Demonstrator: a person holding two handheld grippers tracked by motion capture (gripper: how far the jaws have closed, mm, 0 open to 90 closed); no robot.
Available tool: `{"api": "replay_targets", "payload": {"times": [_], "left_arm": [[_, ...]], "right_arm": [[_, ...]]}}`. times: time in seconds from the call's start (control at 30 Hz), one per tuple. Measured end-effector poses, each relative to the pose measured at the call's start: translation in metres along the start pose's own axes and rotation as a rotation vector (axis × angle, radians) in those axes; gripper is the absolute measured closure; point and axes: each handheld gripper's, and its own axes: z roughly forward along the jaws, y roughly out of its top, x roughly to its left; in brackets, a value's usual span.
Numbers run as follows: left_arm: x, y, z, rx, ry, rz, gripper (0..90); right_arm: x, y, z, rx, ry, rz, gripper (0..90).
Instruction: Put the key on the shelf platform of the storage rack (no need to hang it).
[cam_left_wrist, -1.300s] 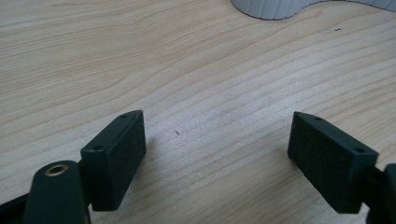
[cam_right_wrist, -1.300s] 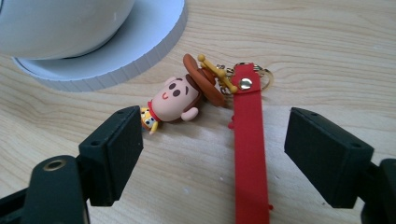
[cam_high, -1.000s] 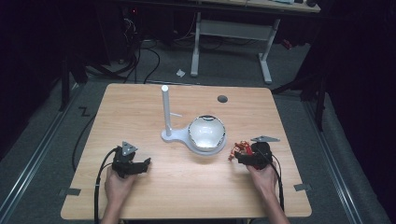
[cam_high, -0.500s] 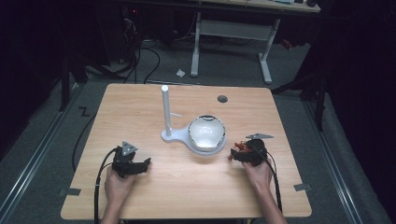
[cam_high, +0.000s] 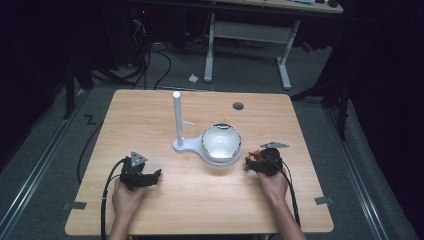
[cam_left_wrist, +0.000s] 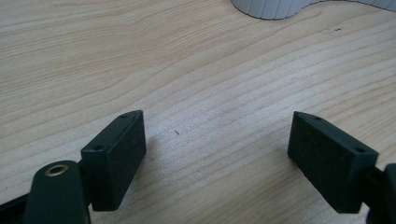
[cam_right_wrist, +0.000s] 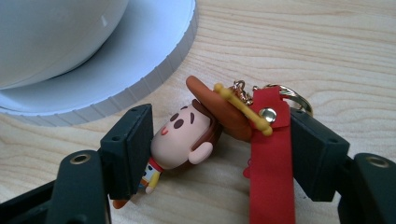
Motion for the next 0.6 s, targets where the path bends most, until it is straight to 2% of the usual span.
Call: {"api": "replay_targets", "payload": {"times": [0.13, 0.27, 0.4, 0.6], "left_arm": [[0.0, 0.0, 0.0, 0.0, 0.001, 0.0, 19.8], [0.0, 0.0, 0.0, 0.0, 0.001, 0.0, 19.7], [0.0, 0.0, 0.0, 0.001, 0.001, 0.001, 19.7], [0.0, 0.0, 0.0, 0.001, 0.001, 0.001, 19.7]], "right_arm": [[0.0014, 0.0043, 0.0023, 0.018, -0.002, -0.014, 30.7], [0.0033, 0.0084, 0.0035, 0.026, -0.015, -0.049, 31.4], [0.0009, 0.0092, 0.0015, 0.021, -0.006, -0.05, 35.4], [-0.0002, 0.0095, 0.0008, 0.02, 0.005, -0.049, 36.8]]}}
